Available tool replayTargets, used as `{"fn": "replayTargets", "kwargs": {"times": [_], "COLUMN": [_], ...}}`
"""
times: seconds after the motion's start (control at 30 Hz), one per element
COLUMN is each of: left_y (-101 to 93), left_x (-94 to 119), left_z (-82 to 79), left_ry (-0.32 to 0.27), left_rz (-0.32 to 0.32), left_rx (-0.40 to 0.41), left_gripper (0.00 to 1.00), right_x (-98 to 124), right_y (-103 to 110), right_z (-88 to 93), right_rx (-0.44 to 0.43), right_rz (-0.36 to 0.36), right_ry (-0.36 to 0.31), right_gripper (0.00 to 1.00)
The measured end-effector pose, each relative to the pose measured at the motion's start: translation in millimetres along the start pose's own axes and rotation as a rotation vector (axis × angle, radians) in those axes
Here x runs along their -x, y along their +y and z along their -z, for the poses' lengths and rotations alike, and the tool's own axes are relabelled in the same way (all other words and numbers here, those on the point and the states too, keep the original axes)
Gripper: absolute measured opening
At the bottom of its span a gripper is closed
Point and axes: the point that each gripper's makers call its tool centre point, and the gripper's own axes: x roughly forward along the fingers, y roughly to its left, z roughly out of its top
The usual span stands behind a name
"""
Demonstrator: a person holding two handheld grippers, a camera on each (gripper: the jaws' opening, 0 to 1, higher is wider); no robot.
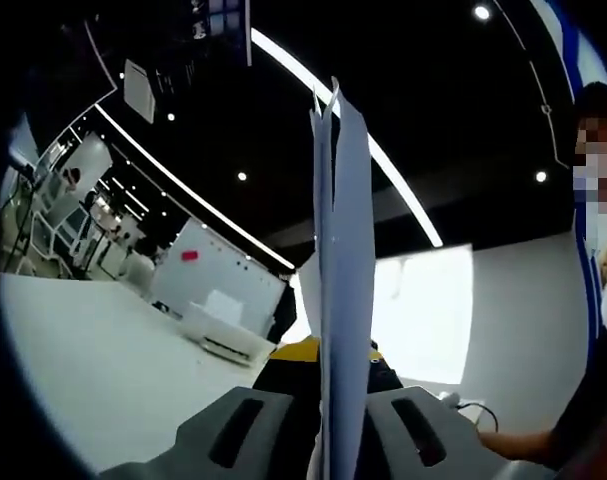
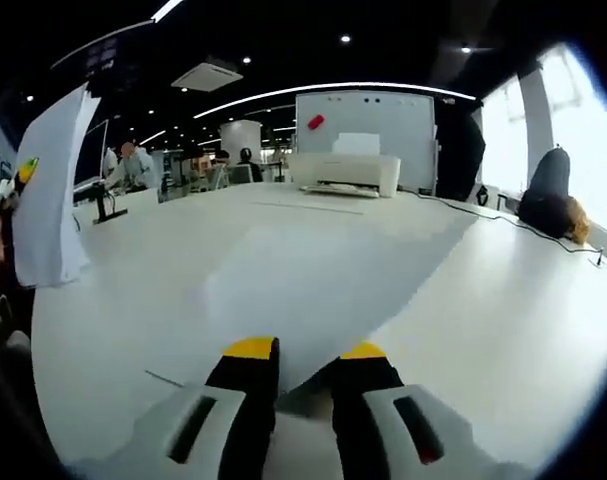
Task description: Organize the stack of printing papers by aligning and flattening the scattered papers on the table
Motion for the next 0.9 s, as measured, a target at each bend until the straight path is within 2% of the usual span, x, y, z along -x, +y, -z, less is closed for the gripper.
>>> {"fn": "replayTargets", "kwargs": {"times": [0.13,0.37,0.9], "left_y": [1.8,0.8,3.2], "left_x": [0.5,0.9,0.4], "left_z": [-0.8,-1.7,-2.6], "left_ry": [-0.005,-0.01,-0.007], "left_rz": [-0.008,-0.005,-0.018], "left_rx": [0.002,0.005,-0.002], "left_gripper": [0.06,0.06,0.06], "right_x": [-1.8,-4.7,-8.3], "right_y": [-1.9,-3.4,-5.2], "right_z": [0.0,-1.3,-0.4], "right_rx": [0.003,0.063,0.071], "right_rz": [-0.003,0.012,0.008], "right_ry": [-0.002,-0.012,-0.016], "right_gripper": [0.13,0.1,0.08]}}
